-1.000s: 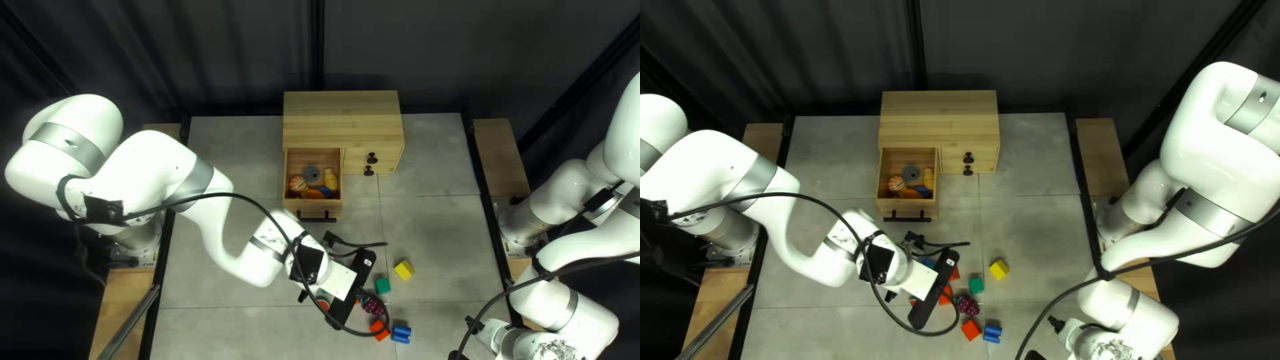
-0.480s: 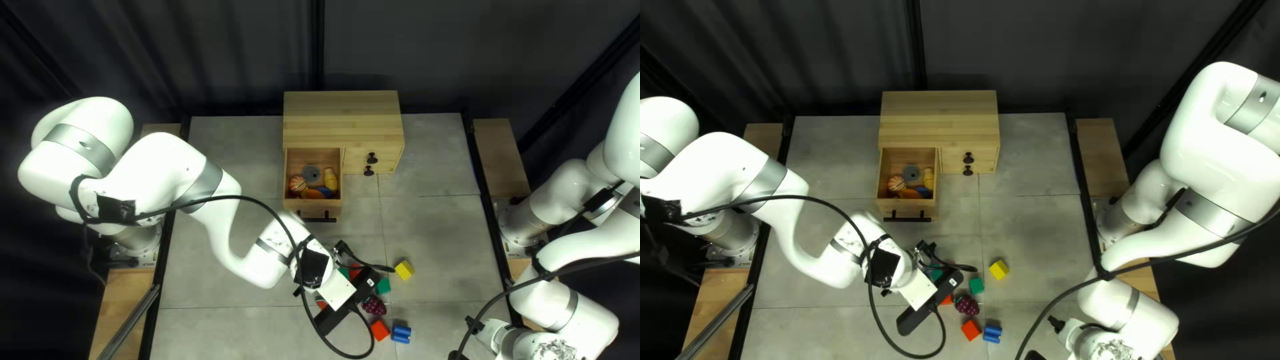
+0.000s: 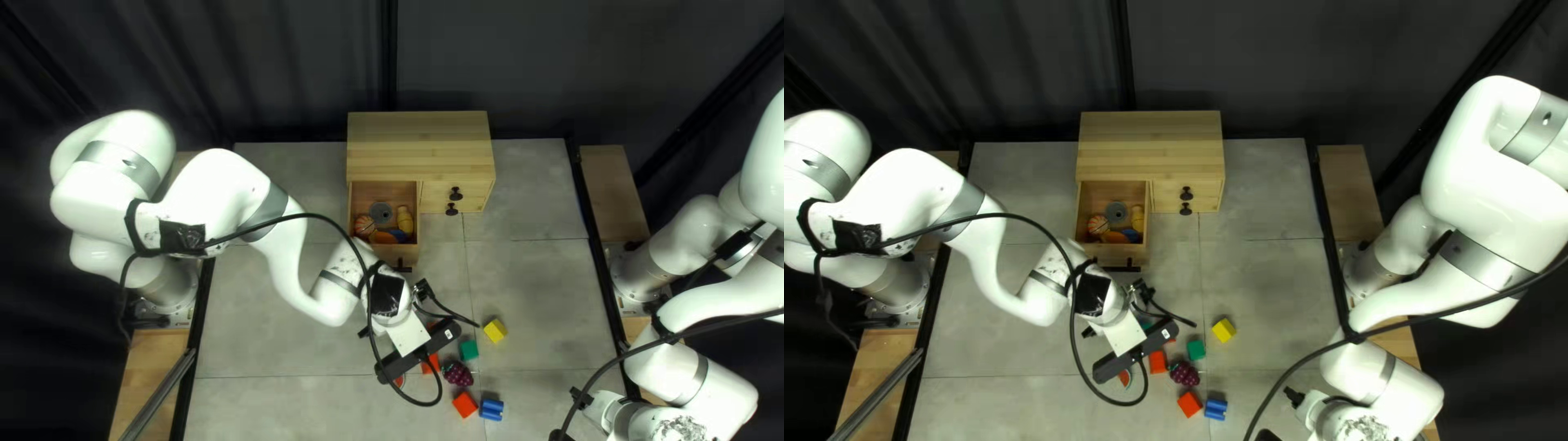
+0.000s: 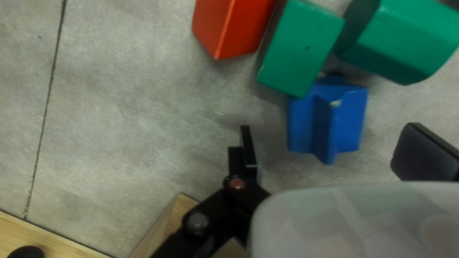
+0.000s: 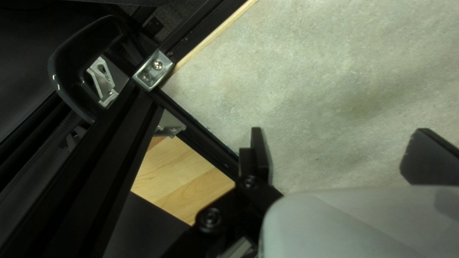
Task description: Open drawers and place objects into drawer and close
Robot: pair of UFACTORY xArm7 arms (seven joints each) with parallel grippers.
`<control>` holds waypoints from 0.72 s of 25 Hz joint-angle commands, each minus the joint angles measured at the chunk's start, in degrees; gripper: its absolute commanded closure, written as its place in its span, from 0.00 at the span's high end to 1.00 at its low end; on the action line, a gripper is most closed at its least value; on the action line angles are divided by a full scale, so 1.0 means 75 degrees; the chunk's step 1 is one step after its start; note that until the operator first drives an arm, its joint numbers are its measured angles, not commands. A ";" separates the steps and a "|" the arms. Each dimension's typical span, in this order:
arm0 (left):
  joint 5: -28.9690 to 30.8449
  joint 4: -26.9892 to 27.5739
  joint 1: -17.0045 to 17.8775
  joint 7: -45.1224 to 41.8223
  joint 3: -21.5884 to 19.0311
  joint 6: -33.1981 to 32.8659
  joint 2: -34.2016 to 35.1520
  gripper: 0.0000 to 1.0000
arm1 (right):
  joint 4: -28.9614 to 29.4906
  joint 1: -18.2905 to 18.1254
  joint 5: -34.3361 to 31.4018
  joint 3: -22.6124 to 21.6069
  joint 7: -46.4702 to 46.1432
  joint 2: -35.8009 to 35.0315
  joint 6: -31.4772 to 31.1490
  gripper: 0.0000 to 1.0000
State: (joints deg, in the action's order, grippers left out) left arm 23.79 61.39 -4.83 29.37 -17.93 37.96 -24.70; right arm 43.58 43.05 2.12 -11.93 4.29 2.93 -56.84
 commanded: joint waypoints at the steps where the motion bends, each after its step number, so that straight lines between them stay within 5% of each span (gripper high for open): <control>1: -0.0104 0.0070 0.0025 0.0049 -0.0085 0.0110 -0.0076 0.00 | 0.0000 0.0000 0.0000 0.0000 0.0000 0.0000 0.0000 1.00; 6: -0.0276 0.0237 0.0008 0.0205 -0.0197 0.0340 -0.0143 0.00 | 0.0000 0.0000 0.0000 0.0000 0.0000 0.0000 0.0000 1.00; 18: -0.0992 0.0732 -0.0093 -0.1010 -0.0119 0.2618 0.1619 0.00 | 0.0000 0.0000 0.0000 0.0000 0.0000 0.0000 0.0000 1.00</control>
State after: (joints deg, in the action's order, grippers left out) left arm 17.94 65.94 -4.80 25.44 -19.76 53.97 -15.60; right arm 43.58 43.05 2.12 -11.93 4.29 2.93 -56.84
